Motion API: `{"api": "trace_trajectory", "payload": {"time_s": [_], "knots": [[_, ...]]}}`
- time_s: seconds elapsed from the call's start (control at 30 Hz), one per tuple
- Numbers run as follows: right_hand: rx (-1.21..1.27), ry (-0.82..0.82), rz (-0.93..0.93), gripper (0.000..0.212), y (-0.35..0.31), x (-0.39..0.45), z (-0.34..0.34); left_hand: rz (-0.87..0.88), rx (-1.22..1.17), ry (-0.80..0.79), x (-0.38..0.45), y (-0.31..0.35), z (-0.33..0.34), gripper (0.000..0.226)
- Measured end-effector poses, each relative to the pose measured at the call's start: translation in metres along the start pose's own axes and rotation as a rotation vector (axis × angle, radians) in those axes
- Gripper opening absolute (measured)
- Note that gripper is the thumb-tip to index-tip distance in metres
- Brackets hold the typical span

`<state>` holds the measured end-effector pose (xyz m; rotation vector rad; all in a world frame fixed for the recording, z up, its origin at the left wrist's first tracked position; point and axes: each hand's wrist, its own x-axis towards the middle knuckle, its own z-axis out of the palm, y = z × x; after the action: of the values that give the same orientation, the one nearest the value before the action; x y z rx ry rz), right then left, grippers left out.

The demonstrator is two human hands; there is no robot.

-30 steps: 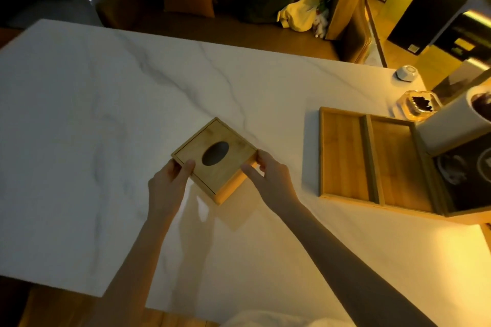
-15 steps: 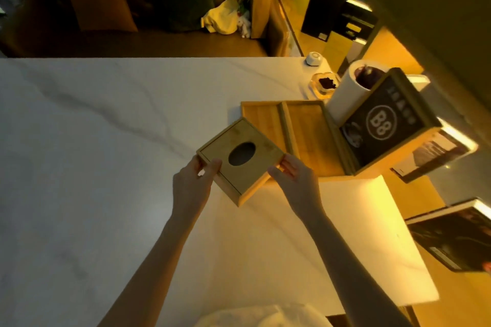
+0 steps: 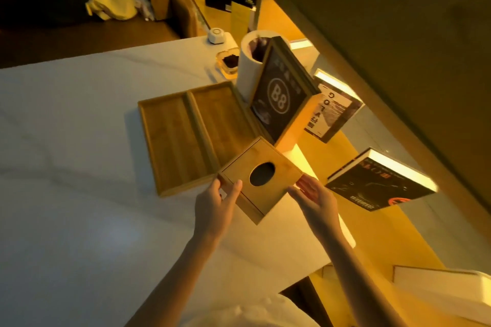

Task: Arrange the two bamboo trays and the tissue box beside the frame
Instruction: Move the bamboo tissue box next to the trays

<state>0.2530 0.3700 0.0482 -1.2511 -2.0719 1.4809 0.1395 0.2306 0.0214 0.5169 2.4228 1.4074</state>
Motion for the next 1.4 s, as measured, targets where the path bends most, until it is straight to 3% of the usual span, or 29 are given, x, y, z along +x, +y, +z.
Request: {"api": "trace_trajectory", "payload": {"time_s": [0.23,0.73,0.83,0.93,1.03,1.13,1.4], "knots": [[-0.002,-0.01,0.023,0.043,0.027,0.007,-0.038,-0.002,0.007,-0.117,-0.011,0.009,0.044,0.027],[0.018,-0.072,0.065,0.049,0.05,0.007,-0.037,-0.022,0.027,-0.179,-0.017,-0.004,0.054,0.033],[-0.001,-0.096,0.09,0.055,0.053,0.008,-0.039,-0.059,0.007,-0.21,-0.022,-0.002,0.056,0.051],[0.009,-0.094,0.087,0.063,0.053,0.011,-0.04,-0.003,0.159,-0.183,-0.032,0.005,0.058,0.079],[0.086,-0.107,0.088,0.062,0.052,0.013,-0.035,0.083,0.358,-0.207,-0.037,0.007,0.059,0.079],[0.166,-0.066,0.089,0.056,0.054,0.01,-0.029,0.092,0.437,-0.251,-0.032,0.005,0.056,0.079],[0.22,0.102,0.122,0.06,0.061,-0.007,-0.006,0.18,0.248,-0.388,-0.013,-0.009,0.042,0.08]]}}
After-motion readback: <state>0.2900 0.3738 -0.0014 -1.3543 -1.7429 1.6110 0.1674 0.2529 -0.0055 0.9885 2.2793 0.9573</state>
